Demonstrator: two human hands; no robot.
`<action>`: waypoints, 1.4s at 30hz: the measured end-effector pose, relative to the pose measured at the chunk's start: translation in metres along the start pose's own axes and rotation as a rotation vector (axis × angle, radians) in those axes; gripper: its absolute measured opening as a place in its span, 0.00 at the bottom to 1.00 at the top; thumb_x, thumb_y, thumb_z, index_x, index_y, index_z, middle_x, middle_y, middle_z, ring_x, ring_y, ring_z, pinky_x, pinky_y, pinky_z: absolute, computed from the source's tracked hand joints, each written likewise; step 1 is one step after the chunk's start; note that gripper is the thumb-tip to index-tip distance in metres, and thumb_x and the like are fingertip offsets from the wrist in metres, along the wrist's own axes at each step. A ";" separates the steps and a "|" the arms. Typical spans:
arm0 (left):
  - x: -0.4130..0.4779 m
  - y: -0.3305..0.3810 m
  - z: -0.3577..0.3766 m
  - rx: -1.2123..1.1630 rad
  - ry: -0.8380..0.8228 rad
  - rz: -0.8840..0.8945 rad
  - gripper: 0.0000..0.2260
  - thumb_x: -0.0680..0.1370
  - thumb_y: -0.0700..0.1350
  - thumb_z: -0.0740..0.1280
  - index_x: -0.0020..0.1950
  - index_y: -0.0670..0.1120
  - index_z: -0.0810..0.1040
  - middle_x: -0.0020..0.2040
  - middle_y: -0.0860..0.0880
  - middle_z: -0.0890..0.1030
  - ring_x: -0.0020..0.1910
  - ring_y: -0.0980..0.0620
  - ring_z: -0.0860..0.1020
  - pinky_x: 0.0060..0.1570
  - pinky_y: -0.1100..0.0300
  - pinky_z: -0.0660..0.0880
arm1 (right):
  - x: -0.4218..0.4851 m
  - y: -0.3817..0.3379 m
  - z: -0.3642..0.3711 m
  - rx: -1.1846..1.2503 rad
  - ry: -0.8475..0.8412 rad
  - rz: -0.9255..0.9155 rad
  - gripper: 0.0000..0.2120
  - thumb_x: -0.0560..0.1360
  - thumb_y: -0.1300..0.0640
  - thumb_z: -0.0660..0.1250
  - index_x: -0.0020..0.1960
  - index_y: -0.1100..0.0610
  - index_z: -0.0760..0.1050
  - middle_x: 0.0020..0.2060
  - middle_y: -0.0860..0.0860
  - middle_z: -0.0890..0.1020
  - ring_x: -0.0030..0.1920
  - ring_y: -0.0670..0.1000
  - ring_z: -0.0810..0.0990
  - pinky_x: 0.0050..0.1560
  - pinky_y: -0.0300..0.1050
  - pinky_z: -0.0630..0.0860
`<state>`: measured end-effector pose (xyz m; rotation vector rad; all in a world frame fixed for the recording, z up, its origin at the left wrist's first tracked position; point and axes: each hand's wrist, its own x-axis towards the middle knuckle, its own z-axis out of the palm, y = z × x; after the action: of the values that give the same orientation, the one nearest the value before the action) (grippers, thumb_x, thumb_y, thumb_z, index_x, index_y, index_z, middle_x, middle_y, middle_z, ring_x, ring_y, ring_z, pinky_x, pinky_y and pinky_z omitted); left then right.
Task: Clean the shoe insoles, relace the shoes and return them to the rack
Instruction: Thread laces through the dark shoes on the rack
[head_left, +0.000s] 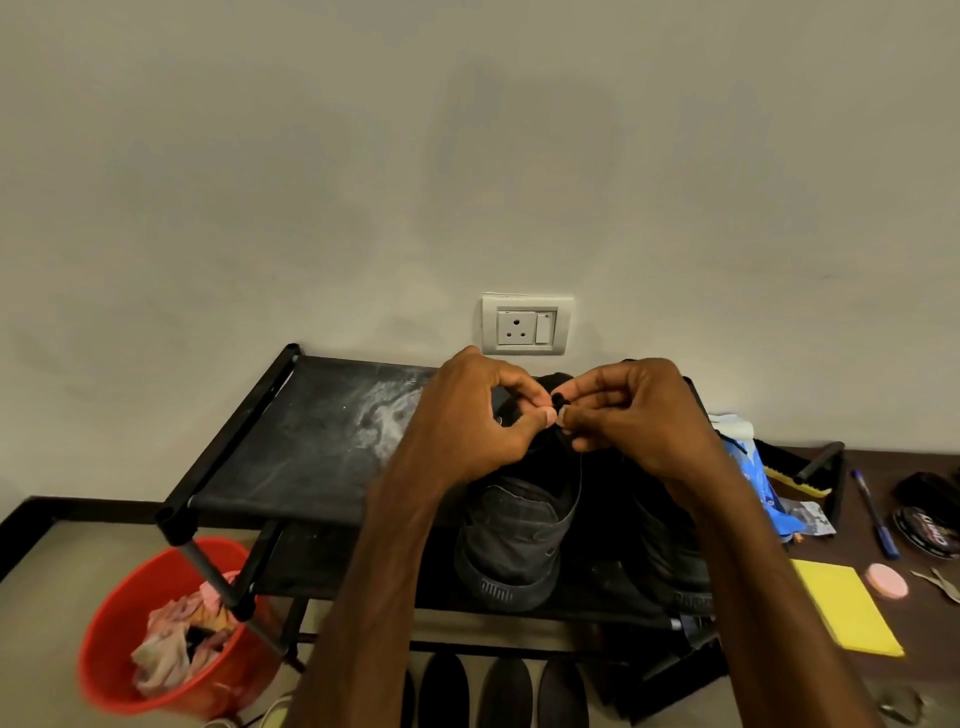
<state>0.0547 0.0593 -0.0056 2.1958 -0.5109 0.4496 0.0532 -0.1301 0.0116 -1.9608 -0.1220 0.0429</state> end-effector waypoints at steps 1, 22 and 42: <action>0.000 -0.001 0.000 0.028 -0.017 0.009 0.02 0.72 0.45 0.77 0.42 0.52 0.87 0.37 0.59 0.84 0.45 0.69 0.76 0.46 0.80 0.63 | 0.000 0.000 -0.001 -0.014 -0.002 -0.006 0.05 0.73 0.65 0.76 0.48 0.59 0.85 0.37 0.55 0.87 0.38 0.56 0.88 0.43 0.47 0.86; -0.003 -0.018 -0.009 0.055 -0.280 -0.111 0.04 0.80 0.46 0.65 0.46 0.52 0.77 0.43 0.59 0.78 0.52 0.58 0.71 0.47 0.59 0.72 | -0.003 0.000 -0.022 -0.200 -0.056 0.048 0.07 0.73 0.63 0.75 0.43 0.53 0.88 0.39 0.49 0.88 0.41 0.56 0.87 0.49 0.55 0.86; 0.003 -0.009 -0.010 -0.124 -0.200 -0.114 0.09 0.73 0.46 0.78 0.51 0.55 0.84 0.43 0.60 0.84 0.38 0.61 0.76 0.38 0.66 0.71 | -0.009 -0.008 -0.012 -0.033 -0.068 0.094 0.08 0.72 0.65 0.78 0.51 0.61 0.85 0.38 0.56 0.87 0.40 0.55 0.88 0.44 0.46 0.86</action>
<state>0.0605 0.0717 -0.0041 2.1478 -0.5026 0.1345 0.0446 -0.1391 0.0229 -1.9979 -0.0753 0.1697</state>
